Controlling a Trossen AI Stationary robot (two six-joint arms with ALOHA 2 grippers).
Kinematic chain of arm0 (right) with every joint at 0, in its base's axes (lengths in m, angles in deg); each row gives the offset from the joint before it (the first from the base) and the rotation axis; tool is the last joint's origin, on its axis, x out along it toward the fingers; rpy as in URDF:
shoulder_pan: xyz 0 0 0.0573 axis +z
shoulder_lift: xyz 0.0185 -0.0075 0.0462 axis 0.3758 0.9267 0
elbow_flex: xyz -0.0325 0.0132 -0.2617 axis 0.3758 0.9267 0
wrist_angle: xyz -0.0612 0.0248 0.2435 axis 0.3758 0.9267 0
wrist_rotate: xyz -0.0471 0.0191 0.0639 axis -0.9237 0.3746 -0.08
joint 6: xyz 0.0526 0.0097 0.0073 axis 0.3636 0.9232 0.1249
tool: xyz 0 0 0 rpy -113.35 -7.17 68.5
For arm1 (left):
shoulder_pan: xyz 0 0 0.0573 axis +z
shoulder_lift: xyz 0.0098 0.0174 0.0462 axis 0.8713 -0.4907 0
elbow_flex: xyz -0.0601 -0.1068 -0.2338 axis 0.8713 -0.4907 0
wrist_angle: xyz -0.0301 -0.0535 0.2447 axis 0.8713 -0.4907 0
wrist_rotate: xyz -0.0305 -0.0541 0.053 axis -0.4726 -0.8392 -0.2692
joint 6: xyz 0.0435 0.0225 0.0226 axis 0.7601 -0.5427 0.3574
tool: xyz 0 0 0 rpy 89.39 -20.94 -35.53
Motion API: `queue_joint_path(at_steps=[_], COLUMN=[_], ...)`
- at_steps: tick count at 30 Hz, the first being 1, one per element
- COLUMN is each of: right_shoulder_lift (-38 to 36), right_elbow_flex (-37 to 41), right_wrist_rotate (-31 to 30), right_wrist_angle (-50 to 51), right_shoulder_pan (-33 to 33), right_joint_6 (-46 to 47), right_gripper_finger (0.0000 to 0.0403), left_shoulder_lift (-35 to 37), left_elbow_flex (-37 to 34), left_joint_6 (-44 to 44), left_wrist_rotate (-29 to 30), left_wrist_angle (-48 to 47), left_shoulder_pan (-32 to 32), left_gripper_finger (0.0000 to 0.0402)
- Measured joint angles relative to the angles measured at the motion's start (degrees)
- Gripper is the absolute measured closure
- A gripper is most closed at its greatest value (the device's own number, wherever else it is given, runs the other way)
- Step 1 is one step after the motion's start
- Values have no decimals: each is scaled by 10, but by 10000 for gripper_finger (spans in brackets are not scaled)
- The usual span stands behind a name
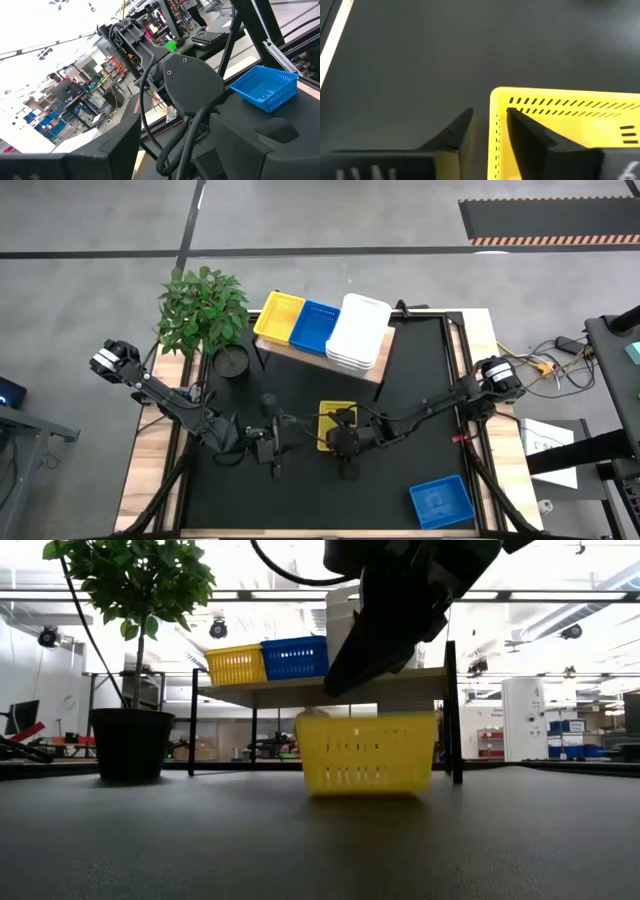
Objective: Stack baskets on shelf by color
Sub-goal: Stack the yellow bin on top of the other yellow bins on the shelf
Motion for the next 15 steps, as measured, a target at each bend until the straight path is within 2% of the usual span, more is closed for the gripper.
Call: queue_joint_path(at_steps=[7, 11, 15], right_shoulder_lift=[-60, -120, -184], right_elbow_flex=[0, 28, 81], right_wrist_rotate=[-2, -3, -54], right_wrist_angle=[53, 60, 28], right_shoulder_pan=[8, 34, 64], right_joint_6=[-26, -66, -97], right_gripper_finger=[254, 251, 258], left_shoulder_lift=[0, 0, -12], left_elbow_flex=[0, 0, 2], left_joint_6=[-39, -73, -112], left_wrist_rotate=[0, 0, 0], left_wrist_angle=[0, 0, -1], left_shoulder_pan=[0, 0, 0], left_gripper_finger=[181, 181, 181])
